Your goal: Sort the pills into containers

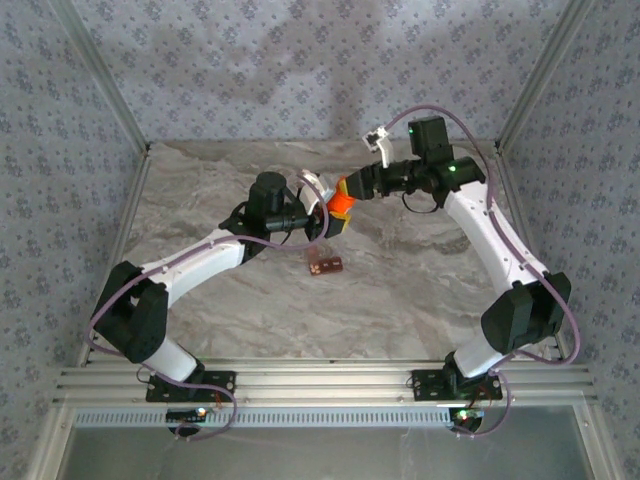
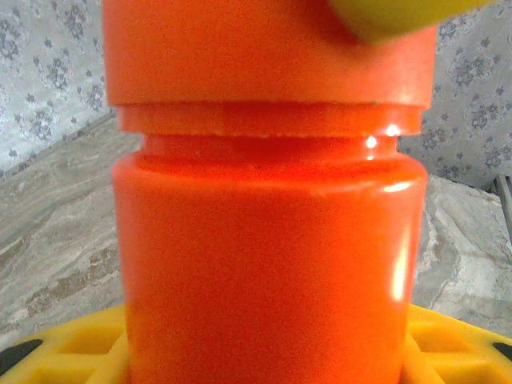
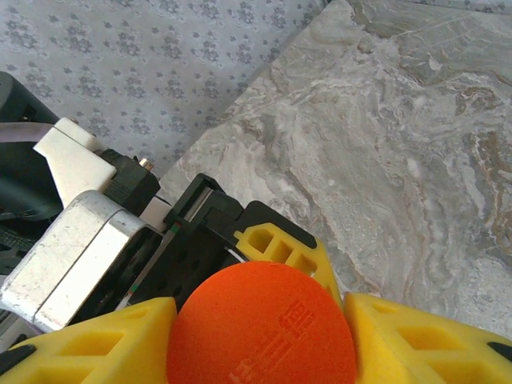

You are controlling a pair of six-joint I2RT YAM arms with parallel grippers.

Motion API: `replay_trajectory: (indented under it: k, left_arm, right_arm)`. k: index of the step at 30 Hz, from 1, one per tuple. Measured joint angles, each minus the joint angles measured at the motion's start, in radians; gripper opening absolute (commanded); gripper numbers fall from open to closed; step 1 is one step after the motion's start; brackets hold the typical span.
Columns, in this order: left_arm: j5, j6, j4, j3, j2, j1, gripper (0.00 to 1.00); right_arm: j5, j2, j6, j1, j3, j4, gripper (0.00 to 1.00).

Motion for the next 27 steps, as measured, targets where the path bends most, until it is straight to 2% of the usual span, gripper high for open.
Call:
replay_trajectory:
  k: [4,13,19,21,24,27]
  left_arm:
    - [-0.011,0.000,-0.032,0.000,0.000,0.000,0.00]
    - [-0.097,-0.008,-0.035,-0.011,0.000,0.005,0.00]
    - [-0.146,-0.027,0.001,-0.039,0.000,0.006,0.00]
    - [-0.154,-0.027,0.012,-0.040,0.000,0.006,0.00]
    - [-0.157,-0.027,0.035,-0.043,-0.003,0.005,0.00]
    - [-0.156,-0.026,0.063,-0.042,-0.011,0.001,0.00]
  right_arm:
    - [0.080,-0.021,0.051,0.029,-0.032,0.030,0.44]
    - [0.377,-0.068,0.341,0.139,-0.120,0.192,0.44]
    - [0.517,-0.066,0.492,0.186,-0.142,0.236,0.46]
    - [0.536,-0.066,0.513,0.191,-0.142,0.241,0.52]
    - [0.546,-0.067,0.529,0.187,-0.141,0.233,0.73]
    - [0.521,-0.079,0.532,0.167,-0.149,0.222,0.81]
